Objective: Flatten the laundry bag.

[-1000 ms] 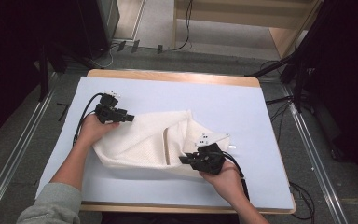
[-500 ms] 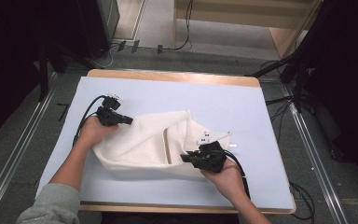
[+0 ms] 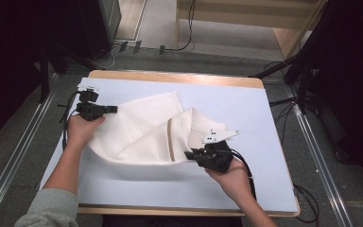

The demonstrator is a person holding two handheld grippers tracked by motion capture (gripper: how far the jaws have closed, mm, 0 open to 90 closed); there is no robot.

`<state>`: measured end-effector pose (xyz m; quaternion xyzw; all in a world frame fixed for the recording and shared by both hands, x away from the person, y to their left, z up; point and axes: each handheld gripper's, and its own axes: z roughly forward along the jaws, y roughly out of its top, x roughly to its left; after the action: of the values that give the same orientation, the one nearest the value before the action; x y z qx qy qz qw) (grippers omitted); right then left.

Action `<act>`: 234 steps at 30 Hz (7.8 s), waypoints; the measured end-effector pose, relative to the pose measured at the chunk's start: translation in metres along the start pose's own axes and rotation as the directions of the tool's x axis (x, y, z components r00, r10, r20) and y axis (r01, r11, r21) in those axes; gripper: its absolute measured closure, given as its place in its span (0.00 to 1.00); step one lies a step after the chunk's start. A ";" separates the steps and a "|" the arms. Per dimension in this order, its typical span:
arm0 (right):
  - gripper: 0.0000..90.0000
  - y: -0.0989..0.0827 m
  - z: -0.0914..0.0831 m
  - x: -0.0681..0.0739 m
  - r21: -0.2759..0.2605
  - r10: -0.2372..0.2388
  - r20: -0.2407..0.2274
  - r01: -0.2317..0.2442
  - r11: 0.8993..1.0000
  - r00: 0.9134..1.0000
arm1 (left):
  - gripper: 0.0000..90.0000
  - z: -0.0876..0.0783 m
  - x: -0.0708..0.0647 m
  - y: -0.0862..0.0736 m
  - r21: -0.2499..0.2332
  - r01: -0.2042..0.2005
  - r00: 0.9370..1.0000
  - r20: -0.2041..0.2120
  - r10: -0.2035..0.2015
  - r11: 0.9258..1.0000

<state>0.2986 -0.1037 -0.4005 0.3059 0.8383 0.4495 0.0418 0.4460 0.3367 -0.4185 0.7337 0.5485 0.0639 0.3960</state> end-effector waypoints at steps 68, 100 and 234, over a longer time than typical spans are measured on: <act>0.99 0.030 0.022 -0.088 0.014 0.175 0.028 -0.175 0.984 0.984 | 0.98 -0.029 0.023 -0.032 0.062 0.082 0.996 -0.048 -0.079 0.995; 0.77 -0.046 -0.052 -0.019 -0.028 0.143 0.033 -0.142 0.989 0.989 | 0.88 -0.024 0.036 -0.015 -0.004 0.095 0.989 -0.115 -0.094 0.996; 0.77 -0.025 0.016 -0.189 0.032 0.219 0.257 -0.235 0.971 0.941 | 0.60 -0.043 -0.043 -0.077 0.054 -0.021 0.992 -0.119 0.027 0.998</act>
<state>0.4457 -0.2061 -0.4681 0.4562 0.7988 0.3826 0.0862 0.3484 0.3282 -0.4240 0.7452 0.5639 0.0981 0.3421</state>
